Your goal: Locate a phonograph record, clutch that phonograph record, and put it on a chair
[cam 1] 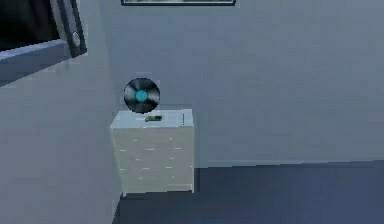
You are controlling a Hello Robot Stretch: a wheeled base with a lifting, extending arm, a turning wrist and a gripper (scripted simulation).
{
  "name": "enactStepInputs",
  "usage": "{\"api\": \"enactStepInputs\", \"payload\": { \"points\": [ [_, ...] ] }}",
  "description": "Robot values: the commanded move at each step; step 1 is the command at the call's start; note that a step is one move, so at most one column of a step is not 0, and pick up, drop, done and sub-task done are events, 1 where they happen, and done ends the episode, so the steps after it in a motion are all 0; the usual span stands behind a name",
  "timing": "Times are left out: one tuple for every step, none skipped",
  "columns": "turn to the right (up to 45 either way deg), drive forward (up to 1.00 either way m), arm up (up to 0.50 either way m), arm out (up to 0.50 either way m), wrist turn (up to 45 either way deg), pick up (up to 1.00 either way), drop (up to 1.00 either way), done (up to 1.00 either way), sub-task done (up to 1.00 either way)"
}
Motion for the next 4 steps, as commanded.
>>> {"api": "enactStepInputs", "payload": {
  "points": [
    [0.0, 0.5, 0.0, 0.0, 0.0, 0.0, 0.0, 0.0, 0.0],
    [45.0, 0.0, 0.0, 0.0, 0.0, 0.0, 0.0, 0.0, 0.0],
    [12.0, 0.0, 0.0, 0.0, 0.0, 0.0, 0.0, 0.0, 0.0],
    [0.0, 1.0, 0.0, 0.0, 0.0, 0.0, 0.0, 0.0, 0.0]
  ]
}}
